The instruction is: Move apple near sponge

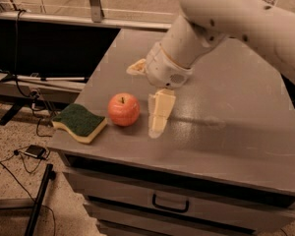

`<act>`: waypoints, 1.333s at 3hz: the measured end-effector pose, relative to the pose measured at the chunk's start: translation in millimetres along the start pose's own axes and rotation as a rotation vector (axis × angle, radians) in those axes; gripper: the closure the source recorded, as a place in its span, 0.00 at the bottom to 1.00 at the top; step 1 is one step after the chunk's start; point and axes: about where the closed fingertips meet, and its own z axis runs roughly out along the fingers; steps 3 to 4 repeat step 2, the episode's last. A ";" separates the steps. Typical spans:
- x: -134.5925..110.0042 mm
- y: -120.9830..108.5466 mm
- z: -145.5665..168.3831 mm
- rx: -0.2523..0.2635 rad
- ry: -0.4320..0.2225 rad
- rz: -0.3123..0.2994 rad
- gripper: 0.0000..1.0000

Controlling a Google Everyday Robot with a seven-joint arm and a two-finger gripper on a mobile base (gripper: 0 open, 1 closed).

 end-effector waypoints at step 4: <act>23.4 11.8 -15.2 0.048 -0.059 0.042 0.00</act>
Offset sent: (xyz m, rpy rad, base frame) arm -0.0019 -0.0238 -0.0018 0.0602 0.0017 -0.0387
